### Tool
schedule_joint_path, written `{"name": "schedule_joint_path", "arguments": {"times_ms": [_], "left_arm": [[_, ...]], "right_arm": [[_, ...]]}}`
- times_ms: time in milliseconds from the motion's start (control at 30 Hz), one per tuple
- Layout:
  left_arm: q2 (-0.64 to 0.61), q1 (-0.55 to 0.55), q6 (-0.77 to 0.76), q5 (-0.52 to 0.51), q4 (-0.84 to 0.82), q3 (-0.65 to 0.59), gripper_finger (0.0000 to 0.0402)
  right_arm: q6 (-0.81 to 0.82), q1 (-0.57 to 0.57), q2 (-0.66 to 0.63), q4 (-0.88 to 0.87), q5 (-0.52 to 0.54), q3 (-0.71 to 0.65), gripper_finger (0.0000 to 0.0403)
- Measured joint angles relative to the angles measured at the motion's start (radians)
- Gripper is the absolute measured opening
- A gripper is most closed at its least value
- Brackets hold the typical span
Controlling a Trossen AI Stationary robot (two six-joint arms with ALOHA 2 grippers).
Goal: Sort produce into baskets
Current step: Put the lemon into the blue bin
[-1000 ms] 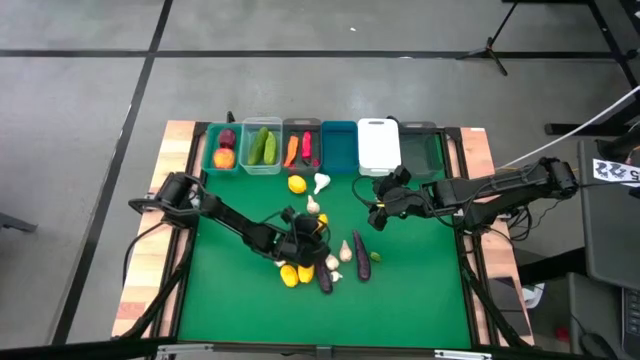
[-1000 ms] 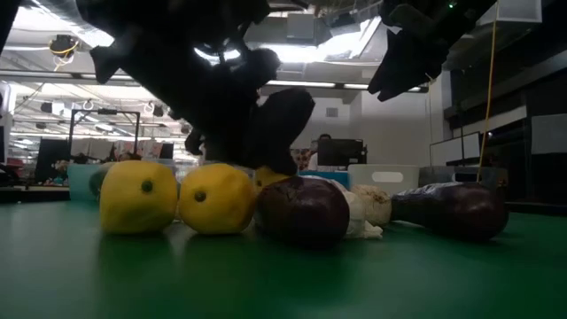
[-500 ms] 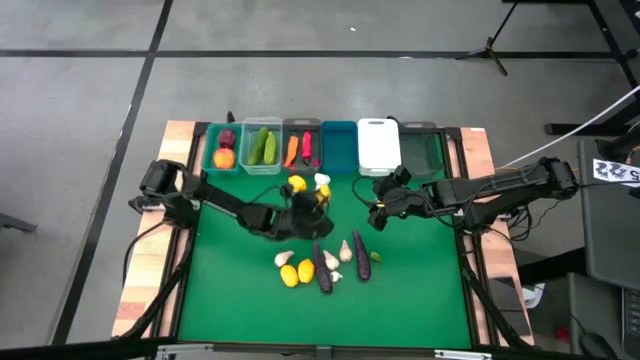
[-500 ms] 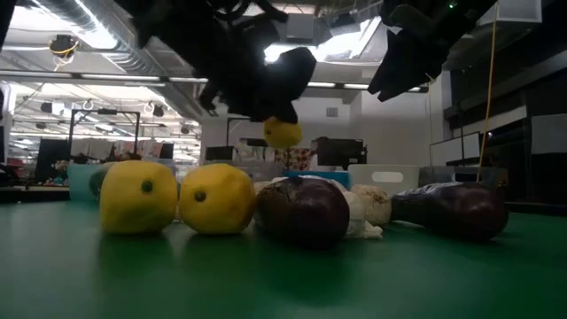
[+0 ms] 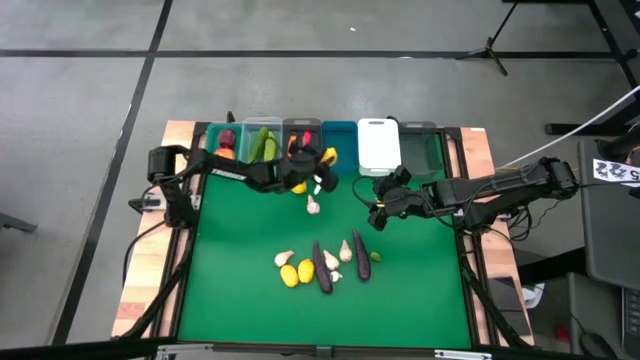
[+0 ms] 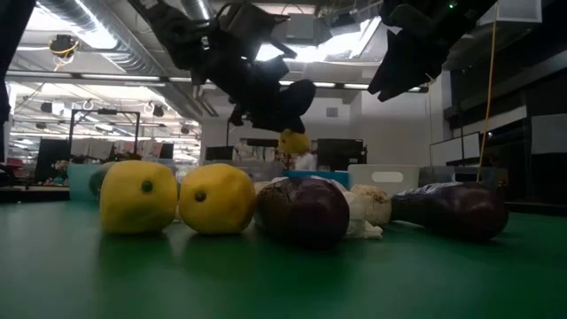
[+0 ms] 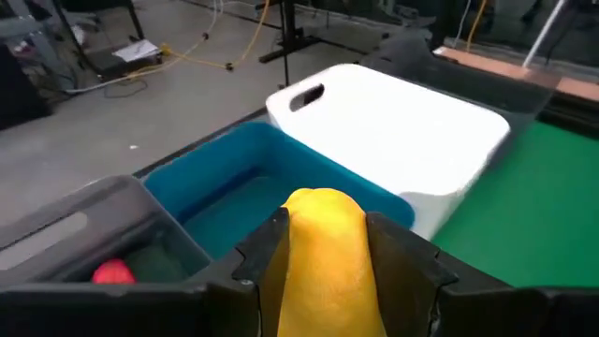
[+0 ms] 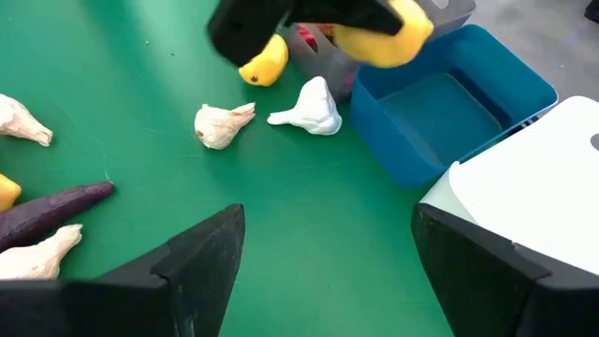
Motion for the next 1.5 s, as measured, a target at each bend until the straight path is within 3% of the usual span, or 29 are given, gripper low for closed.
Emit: {"name": "schedule_joint_path", "arguments": {"times_ms": [333,500,700,1000,1367,1500], "left_arm": [[0.054,0.087,0.053,0.126,0.025,0.079,0.0126],[0.091,0.092,0.067,0.129,-0.074,0.172,0.0126],[0.098,0.112,-0.009,0.124,-0.201,0.188,0.0126],[0.098,0.125,-0.058,0.142,-0.204,0.188,0.0129],[0.098,0.126,-0.009,0.164,-0.197,0.187,0.0214],[0.097,0.124,0.029,0.222,-0.2,0.187,0.0242]], "right_arm": [[0.0,-0.002,0.0,0.0,0.0,0.0,0.0305],[0.0,-0.002,0.0,0.0,0.0,0.0,0.0305],[0.0,-0.001,0.0,-0.001,0.0,0.0,0.0305],[0.0,-0.001,0.0,-0.001,0.0,0.0,0.0305],[0.0,-0.001,0.0,-0.001,-0.005,0.0,0.0305],[0.0,-0.001,0.0,0.0,-0.019,0.0,0.0305]]}}
